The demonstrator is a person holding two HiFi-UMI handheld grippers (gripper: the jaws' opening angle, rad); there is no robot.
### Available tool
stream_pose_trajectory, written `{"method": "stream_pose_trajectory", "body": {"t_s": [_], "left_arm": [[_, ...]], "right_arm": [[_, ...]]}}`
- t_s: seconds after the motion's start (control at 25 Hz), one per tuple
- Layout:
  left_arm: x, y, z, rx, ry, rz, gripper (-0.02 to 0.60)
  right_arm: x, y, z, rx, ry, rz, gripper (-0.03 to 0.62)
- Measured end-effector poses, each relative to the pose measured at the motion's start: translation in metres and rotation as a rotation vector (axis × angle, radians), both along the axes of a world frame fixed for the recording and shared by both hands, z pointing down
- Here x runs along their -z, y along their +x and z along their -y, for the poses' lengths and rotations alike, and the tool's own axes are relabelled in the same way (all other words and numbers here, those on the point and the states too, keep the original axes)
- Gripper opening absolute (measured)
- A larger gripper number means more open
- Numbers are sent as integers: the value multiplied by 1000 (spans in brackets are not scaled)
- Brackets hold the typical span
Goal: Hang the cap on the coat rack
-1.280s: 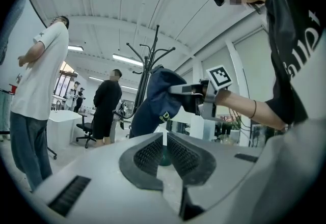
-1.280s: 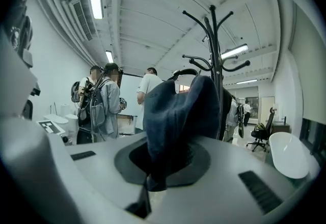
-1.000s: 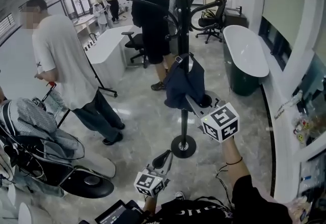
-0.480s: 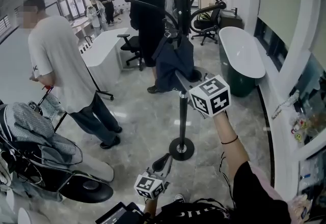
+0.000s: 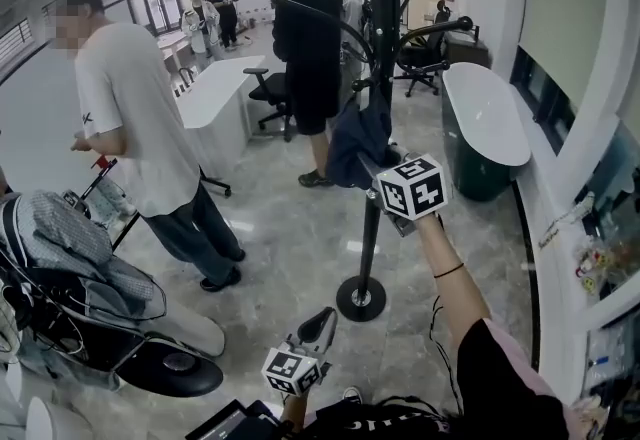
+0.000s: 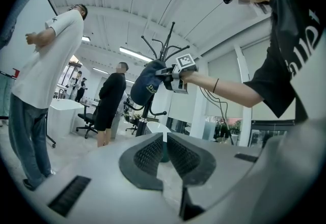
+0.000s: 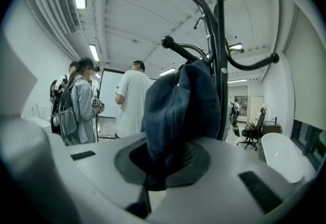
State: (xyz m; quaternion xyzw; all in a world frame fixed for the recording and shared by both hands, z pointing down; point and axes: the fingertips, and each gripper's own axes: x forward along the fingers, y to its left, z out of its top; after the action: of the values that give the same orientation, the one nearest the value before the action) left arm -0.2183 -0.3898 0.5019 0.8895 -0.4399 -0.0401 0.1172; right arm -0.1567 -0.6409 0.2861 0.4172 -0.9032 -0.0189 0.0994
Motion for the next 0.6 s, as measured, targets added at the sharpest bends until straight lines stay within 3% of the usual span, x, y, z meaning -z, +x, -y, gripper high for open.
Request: {"method": "stream_pose_trajectory", "body": {"t_s": [0.12,0.28,0.36,0.48,0.6], "left_arm": [[-4,-7,1,11,-6,-4,23],[-4,-9,2,15,-1,-7,23],[-5,-7,-1,10,-3,-9,23],[-8,-3,-6,7,-6,-6,23],[-10,5,-12,7,-7,5,23]], "right_arm": [[-3,-3,4,5,-3,37,29],[0,-4,0,-11,112,-18,32],[1,-2,-5,-29,162,-43,90],[-2,8,-16,-33,160,-14,204],[-8,26,-29,-48,143,3,224]]}}
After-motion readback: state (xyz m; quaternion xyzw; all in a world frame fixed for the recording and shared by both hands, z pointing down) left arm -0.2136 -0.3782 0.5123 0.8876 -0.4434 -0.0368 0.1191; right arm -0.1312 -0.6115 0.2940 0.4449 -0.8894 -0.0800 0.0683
